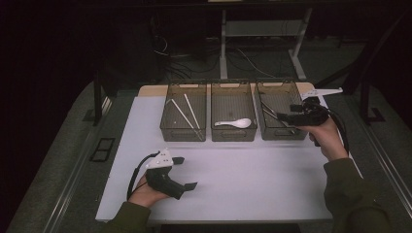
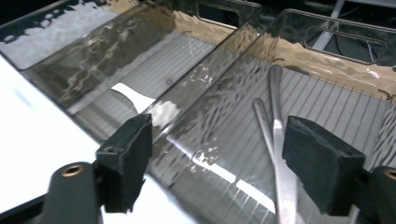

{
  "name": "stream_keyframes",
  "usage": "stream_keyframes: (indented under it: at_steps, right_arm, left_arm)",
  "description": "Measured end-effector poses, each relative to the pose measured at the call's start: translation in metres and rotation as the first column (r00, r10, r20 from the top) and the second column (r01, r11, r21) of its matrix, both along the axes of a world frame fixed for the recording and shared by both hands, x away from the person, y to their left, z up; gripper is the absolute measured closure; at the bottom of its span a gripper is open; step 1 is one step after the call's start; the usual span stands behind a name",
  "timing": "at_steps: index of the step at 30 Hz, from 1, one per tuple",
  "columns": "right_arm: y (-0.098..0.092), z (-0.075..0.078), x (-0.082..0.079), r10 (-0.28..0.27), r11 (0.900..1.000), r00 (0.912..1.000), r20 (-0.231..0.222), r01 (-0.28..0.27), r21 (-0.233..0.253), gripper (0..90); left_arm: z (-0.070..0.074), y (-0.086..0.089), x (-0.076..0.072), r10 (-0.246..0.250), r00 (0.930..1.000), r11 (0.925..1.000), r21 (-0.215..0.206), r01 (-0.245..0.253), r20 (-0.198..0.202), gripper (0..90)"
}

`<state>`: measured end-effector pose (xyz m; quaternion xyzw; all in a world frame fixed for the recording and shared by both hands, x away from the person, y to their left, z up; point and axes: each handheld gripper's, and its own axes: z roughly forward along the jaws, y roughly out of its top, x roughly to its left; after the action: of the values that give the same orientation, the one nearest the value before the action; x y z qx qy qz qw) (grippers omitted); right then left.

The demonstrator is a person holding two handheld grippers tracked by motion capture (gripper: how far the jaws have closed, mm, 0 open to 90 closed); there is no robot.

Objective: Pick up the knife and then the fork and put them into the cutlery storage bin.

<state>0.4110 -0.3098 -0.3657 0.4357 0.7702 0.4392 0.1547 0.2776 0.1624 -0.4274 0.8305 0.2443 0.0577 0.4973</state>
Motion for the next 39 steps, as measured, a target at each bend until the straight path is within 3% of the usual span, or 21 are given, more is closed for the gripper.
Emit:
stream_keyframes:
  at_steps: [6, 13, 16, 22, 33, 39]
  right_arm:
    - [0.003, -0.007, -0.028, 0.027, 0.998, 0.9996, 0.011, -0.028, 0.051, 21.1]
    - [0.012, -0.013, -0.063, 0.059, 0.998, 0.9963, 0.062, -0.061, 0.019, 18.0]
    - [0.015, -0.02, -0.077, 0.073, 0.997, 0.9954, 0.061, -0.075, 0.023, 17.9]
    - [0.023, -0.039, -0.106, 0.112, 0.994, 0.9922, 0.054, -0.112, -0.013, 17.9]
    - [0.02, -0.062, -0.137, 0.142, 0.99, 0.9889, 0.043, -0.142, -0.012, 17.9]
    - [0.014, -0.068, -0.149, 0.142, 0.99, 0.9878, 0.064, -0.141, -0.018, 17.9]
  left_arm:
    - [0.0, 0.002, 0.0, -0.01, 1.0, 0.9999, 0.004, 0.01, 0.0, 0.0]
    - [0.001, 0.004, 0.0, -0.01, 1.0, 0.9999, 0.007, 0.01, 0.001, 0.0]
    - [0.0, 0.004, 0.0, -0.011, 0.9999, 0.9999, 0.005, 0.011, 0.004, 0.0]
    - [0.001, 0.004, -0.001, -0.013, 0.9999, 0.9998, 0.012, 0.013, 0.009, 0.0]
    - [0.002, 0.003, -0.002, -0.015, 0.9998, 0.9998, 0.009, 0.015, 0.009, 0.0]
    - [0.002, 0.003, -0.004, -0.009, 0.9999, 1.0, 0.005, 0.009, 0.009, 0.0]
